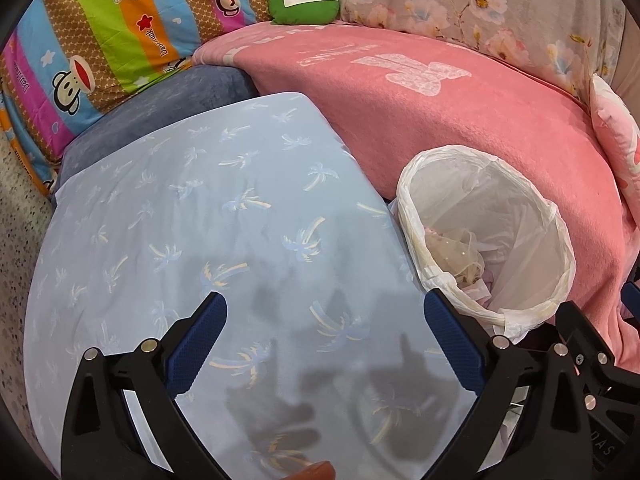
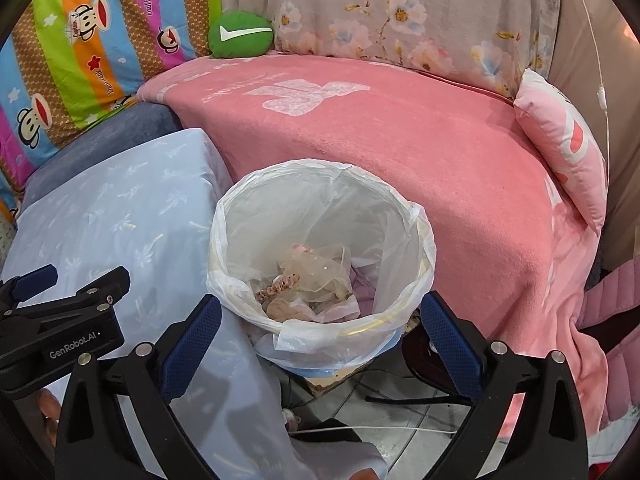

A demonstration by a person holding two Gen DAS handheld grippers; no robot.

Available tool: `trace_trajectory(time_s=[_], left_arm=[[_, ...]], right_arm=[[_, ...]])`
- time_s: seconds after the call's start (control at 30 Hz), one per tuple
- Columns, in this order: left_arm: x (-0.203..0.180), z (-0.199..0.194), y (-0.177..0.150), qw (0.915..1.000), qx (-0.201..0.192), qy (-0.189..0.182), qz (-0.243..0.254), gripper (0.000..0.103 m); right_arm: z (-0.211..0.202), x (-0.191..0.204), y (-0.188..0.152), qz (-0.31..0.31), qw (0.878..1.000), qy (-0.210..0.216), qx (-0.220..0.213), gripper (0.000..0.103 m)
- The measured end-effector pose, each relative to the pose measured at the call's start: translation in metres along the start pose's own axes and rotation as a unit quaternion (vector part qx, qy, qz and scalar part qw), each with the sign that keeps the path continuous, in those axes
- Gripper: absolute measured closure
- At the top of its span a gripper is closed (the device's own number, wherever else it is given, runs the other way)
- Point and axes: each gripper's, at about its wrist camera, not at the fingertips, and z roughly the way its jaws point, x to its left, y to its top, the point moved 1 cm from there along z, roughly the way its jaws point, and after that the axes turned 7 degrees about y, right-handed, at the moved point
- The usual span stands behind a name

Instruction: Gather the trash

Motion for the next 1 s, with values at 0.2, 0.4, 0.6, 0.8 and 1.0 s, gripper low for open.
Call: trace_trajectory(time_s=[0.2, 0.4, 0.6, 0.8, 1.0], left_arm=[[-0.008, -0.002, 0.0, 1.0, -0.002, 0.005, 0.008, 0.007], [-0.014, -0.004, -0.001, 0.9999, 0.001, 0.005, 0.013, 0.007], [-0.018, -0.007, -0.002, 0.9999, 0.006, 0.002, 0.014, 0.007], [-0.022, -0.009, -0.004, 0.9999, 0.01, 0.006, 0.011, 0.007], [-0.025, -0.007, -0.008, 0.9997, 0.022, 0.006, 0.005, 0.007]], right_arm=[[-0.002, -0.006, -0.001, 0.003, 1.0, -0.008, 0.001, 0.006], [-0.006, -0.013, -0.002, 0.005, 1.0, -0.012, 0.001, 0.006], [-0.011, -0.016, -0.002, 0.005, 1.0, -0.012, 0.0, 0.006], [-0.013, -0.018, -0.003, 0.006, 1.0, -0.011, -0.001, 0.006], [-0.015, -0.021, -0.006, 0.007, 1.0, -0.012, 0.0, 0.006]])
